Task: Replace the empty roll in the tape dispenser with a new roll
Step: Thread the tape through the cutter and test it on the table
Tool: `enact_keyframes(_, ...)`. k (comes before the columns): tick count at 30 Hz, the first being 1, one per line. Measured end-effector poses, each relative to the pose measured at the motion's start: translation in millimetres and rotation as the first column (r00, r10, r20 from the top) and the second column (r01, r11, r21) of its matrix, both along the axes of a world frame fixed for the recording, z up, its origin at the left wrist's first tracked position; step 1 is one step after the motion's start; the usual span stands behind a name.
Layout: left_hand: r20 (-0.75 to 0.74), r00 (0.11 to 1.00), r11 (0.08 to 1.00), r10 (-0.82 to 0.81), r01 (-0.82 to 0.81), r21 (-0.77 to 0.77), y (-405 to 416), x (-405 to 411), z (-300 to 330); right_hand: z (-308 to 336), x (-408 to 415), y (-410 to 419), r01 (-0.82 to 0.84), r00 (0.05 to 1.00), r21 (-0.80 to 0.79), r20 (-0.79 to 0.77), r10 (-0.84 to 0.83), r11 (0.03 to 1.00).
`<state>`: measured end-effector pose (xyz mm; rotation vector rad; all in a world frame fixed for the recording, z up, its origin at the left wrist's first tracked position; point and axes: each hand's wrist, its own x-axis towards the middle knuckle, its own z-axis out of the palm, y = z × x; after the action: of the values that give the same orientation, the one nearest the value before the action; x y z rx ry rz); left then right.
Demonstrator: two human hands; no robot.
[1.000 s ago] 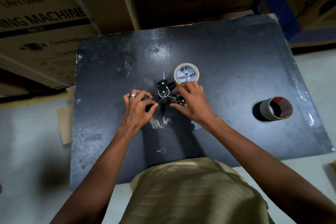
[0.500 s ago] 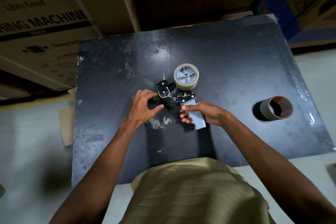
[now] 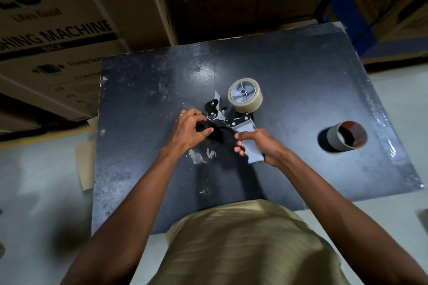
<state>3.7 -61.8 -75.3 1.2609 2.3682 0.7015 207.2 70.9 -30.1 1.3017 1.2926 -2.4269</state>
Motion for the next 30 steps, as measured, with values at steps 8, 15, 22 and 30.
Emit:
enact_keyframes(8,0.098,0.982,0.984,-0.159,0.166,-0.065,48,19,12,19,21,-6,0.097,0.984,0.522,0.080,-0.161,0.847)
enact_keyframes(15,0.165,0.946,0.943,-0.278,0.301,-0.144,51,18,-4,-4,29,-31,0.013,0.935,0.781,0.211,-0.284,0.624)
enact_keyframes(22,-0.079,0.865,0.834,-0.495,0.448,-0.321,38,8,-9,-16,32,-53,-0.104,0.912,0.837,0.295,-0.284,0.537)
enact_keyframes(30,-0.188,0.791,0.798,-0.582,0.512,-0.318,34,-2,-22,-24,33,-59,-0.242,0.897,0.812,0.395,-0.196,0.531)
